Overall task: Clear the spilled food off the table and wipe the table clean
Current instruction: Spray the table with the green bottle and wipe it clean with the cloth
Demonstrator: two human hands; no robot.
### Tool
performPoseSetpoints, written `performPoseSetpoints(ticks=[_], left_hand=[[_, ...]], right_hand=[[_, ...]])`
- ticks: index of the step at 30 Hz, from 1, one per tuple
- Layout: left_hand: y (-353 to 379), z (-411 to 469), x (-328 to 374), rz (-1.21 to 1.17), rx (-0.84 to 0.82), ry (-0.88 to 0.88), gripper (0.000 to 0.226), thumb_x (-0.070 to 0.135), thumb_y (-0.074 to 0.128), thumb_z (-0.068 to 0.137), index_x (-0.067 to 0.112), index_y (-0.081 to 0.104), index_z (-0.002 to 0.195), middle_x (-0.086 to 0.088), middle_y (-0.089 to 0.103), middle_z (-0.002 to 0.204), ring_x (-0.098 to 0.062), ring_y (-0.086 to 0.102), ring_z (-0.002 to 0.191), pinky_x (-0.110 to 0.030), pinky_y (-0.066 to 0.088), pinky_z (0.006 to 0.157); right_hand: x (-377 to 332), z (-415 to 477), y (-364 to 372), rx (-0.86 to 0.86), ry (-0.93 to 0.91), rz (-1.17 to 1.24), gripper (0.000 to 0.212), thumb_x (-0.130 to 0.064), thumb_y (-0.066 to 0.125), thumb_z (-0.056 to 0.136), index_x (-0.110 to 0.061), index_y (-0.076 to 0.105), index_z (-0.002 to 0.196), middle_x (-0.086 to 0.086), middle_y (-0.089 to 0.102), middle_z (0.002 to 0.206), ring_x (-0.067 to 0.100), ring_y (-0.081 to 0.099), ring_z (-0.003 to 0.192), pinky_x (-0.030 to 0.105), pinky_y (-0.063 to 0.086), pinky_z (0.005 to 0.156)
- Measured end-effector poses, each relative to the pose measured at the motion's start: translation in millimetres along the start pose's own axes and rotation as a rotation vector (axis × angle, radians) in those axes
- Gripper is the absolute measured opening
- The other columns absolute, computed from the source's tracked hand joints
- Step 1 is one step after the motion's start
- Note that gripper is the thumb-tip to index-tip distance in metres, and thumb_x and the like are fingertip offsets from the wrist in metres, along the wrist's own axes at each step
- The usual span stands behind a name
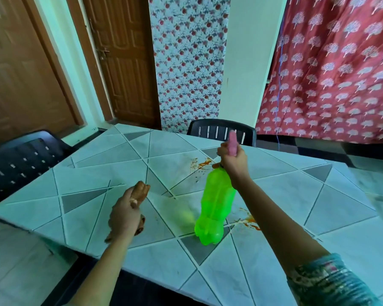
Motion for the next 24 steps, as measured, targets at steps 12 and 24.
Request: performPoseSetpoints(ticks=[12,24], left_hand=[[45,18,-43,0.504,-0.319,-0.089,0.053,0.032,0.05,0.085,0.023,0.043,0.137,-0.011,0.04,0.144,-0.032,0.039,0.129,-0.043,0.035,0.106],[107,68,102,0.071,-0.325,0.206,0.04,0.03,0.055,0.092,0.023,0.052,0.131,-0.001,0.053,0.137,-0.022,0.053,0.12,-0.032,0.041,0.099]], right_hand=[[16,42,45,-0.129,0.087,0.01,0.006,-0.009,0.051,0.086,-0.013,0.049,0.082,0.008,0.049,0.081,0.009,0.049,0.049,0.034,0.057,0.06],[73,65,62,-0.239,0.431,0.08,0.003,-0.01,0.055,0.082,-0.008,0.055,0.081,0.008,0.048,0.07,0.018,0.051,0.047,0.04,0.056,0.064]])
Point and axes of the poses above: each hand's wrist, its own z-axis towards the middle knuckle, its own y-axis out of the palm, x = y × z, the point moved 8 cm from there along z, towards the middle knuckle
